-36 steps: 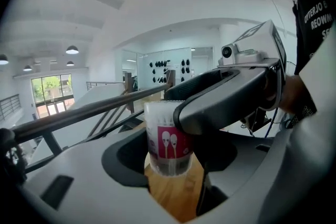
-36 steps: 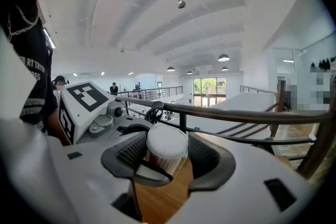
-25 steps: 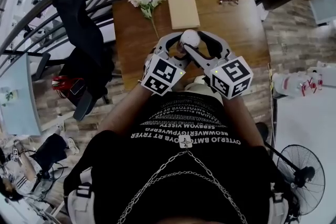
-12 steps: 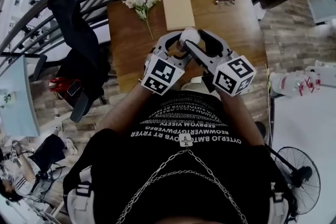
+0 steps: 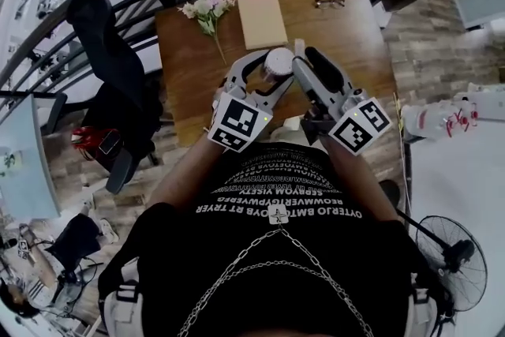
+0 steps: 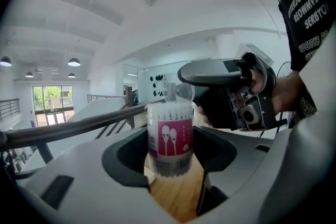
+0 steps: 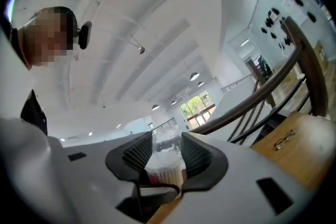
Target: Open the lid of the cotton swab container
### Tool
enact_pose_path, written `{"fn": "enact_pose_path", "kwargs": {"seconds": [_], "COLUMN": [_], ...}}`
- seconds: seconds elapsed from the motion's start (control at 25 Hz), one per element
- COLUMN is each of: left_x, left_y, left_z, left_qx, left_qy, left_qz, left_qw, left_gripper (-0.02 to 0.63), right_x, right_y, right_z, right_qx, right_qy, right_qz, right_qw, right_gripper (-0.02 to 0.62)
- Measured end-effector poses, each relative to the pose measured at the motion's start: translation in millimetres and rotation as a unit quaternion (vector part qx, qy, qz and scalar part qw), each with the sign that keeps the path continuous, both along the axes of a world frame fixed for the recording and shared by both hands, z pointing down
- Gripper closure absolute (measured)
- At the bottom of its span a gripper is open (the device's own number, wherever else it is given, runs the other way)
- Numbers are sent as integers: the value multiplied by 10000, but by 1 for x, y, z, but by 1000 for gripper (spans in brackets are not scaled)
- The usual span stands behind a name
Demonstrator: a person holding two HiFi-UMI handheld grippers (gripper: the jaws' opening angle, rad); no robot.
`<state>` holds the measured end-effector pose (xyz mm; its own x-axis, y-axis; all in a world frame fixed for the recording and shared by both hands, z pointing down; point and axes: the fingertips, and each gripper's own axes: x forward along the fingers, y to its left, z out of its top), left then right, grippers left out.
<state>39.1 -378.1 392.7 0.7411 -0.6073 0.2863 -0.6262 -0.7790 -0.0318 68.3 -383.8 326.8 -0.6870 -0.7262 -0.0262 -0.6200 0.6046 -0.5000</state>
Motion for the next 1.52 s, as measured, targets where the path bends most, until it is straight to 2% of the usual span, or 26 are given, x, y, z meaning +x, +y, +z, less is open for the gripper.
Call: {"fn": "enact_pose_path", "kwargs": {"seconds": [0.08,0.2,0.36,0.44,0.6,0.68,0.76,0.84,0.96,1.24,1.36,1.52], "left_x": [-6,-15,-27,-31,-40,-55,-76,-94,-105,-148,-151,-137], "left_y": [1,3,9,11,9,9,11,12,7,12,9,9], "left_z": [-4,-11,-19,-22,-24,-28,-34,-43,-55,-79,-87,-95], "left_qx": [1,92,285,378,491,493,422,403,585,748,716,775], "left_qy": [79,146,175,218,156,149,188,255,185,201,321,369], "left_qz": [-66,-115,-220,-291,-491,-695,-904,-1075,-1239,-1573,-1608,-1513], "left_qw": [9999,9998,9992,9986,9975,9963,9948,9931,9904,9845,9839,9848], "left_gripper": [337,336,336,336,336,336,336,336,336,336,336,336], "right_x": [10,18,17,17,35,40,37,37,55,81,94,104], "right_y": [3,8,16,18,18,21,29,36,33,40,40,41], "right_z": [-7,-5,16,25,22,21,20,18,17,10,11,12], "right_qx": [132,172,134,57,157,268,420,584,706,723,651,592], "right_qy": [82,446,1399,1675,1615,1776,2039,2278,2572,2862,2856,2853], "right_qz": [272,504,673,660,847,930,917,951,1155,1535,1651,1697], "right_qw": [9995,9976,9878,9837,9831,9793,9738,9673,9568,9430,9418,9415], "right_gripper": [434,432,417,416,407,411,474,506,557,580,580,580]}}
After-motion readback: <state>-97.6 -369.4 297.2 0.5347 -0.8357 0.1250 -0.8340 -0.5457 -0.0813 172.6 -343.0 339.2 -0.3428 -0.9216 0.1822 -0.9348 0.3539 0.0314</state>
